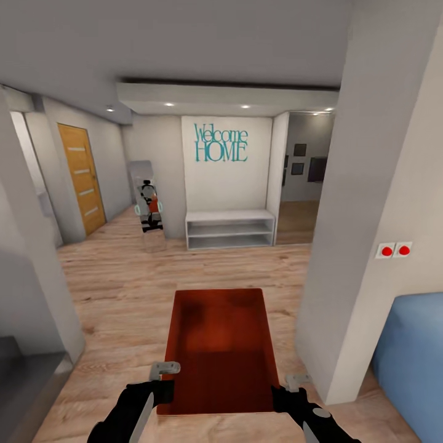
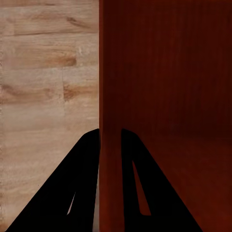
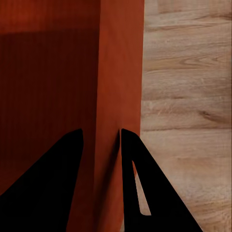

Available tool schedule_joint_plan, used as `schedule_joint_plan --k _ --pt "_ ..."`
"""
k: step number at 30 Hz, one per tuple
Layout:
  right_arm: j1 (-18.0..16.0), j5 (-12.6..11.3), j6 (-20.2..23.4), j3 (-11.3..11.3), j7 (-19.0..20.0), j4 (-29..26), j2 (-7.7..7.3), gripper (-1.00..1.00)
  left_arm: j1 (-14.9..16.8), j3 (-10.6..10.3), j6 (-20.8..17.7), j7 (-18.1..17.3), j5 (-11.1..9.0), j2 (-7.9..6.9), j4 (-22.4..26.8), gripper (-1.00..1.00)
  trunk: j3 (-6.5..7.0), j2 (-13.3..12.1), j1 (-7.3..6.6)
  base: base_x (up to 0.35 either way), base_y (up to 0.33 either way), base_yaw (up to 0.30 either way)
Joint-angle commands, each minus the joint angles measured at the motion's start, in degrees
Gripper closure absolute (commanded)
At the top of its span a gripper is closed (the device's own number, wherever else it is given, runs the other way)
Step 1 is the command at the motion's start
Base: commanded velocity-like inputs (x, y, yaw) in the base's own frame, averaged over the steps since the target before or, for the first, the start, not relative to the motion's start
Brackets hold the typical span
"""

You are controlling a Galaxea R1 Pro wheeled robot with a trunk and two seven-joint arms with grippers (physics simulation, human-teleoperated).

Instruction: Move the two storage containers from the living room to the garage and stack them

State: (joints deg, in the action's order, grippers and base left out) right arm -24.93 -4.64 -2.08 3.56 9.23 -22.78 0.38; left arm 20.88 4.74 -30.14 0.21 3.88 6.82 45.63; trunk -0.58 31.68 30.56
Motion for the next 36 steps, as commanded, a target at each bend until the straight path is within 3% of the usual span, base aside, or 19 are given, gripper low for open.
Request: schedule_joint_plan --k 1,11,36 --pt "-0.03 -0.53 -0.20 0.26 2.31 0.20 -0.11 1.00 0.04 0.27 -0.27 -0.39 -0.80 -1.11 0.66 1.00 -0.06 0.06 0.05 0.307 0.176 0.000" --pt "-0.03 -0.55 -0.20 0.31 2.20 0.20 -0.11 1.00 0.04 0.27 -0.27 -0.39 -0.80 -1.11 0.66 1.00 -0.06 0.06 0.05 0.310 0.114 0.017" --pt "-0.03 -0.55 -0.20 0.31 2.19 0.20 -0.08 1.00 0.04 0.27 -0.27 -0.39 -0.80 -1.11 0.65 1.00 -0.06 0.06 0.05 0.322 0.001 0.178"
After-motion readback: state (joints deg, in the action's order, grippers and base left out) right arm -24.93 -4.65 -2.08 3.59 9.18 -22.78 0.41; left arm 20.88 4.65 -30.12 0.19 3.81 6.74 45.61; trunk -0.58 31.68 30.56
